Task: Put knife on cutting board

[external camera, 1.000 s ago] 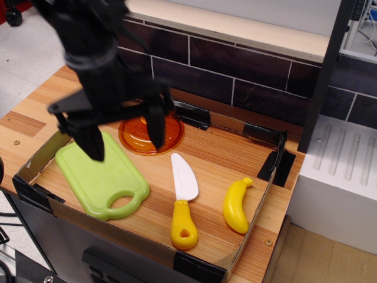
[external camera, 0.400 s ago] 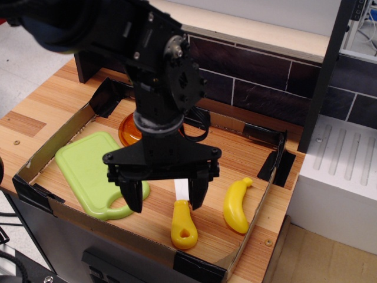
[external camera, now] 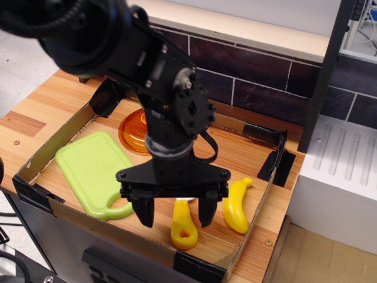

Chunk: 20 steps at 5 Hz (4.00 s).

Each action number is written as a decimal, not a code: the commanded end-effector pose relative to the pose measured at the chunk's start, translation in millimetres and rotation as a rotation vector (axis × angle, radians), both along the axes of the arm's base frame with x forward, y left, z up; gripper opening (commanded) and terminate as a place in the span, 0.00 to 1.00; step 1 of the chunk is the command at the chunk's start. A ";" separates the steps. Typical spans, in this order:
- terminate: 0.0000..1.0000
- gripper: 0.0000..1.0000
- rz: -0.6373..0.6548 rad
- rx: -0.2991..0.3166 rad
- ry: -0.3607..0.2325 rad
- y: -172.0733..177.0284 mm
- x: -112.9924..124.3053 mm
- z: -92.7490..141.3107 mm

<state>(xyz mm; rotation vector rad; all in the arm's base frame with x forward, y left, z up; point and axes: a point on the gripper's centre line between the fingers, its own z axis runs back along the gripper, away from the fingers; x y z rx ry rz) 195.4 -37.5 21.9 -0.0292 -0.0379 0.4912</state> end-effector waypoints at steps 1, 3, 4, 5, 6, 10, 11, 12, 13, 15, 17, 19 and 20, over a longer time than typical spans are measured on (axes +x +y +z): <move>0.00 1.00 -0.042 -0.003 0.005 -7.9 8.9 -10.0; 0.00 0.00 -0.112 -0.017 0.014 -10.2 8.3 -19.5; 0.00 0.00 -0.152 -0.032 0.007 -10.8 8.1 -18.8; 0.00 0.00 -0.170 -0.029 -0.018 -9.9 8.4 -10.8; 0.00 0.00 -0.146 -0.006 -0.121 -3.7 4.9 13.9; 0.00 0.00 0.313 -0.105 -0.032 69.2 3.0 51.2; 0.00 0.00 0.325 -0.130 0.017 89.9 8.3 52.0; 0.00 0.00 0.297 -0.118 0.048 103.7 12.1 41.7; 0.00 0.00 0.290 -0.084 0.040 111.5 14.0 21.3; 0.00 0.00 0.218 -0.030 0.052 105.6 12.8 -1.7; 0.00 1.00 0.141 -0.005 0.042 105.2 7.8 2.7; 0.00 1.00 0.242 0.047 -0.079 105.2 15.8 73.3; 0.00 1.00 0.299 0.062 -0.112 106.1 30.1 97.5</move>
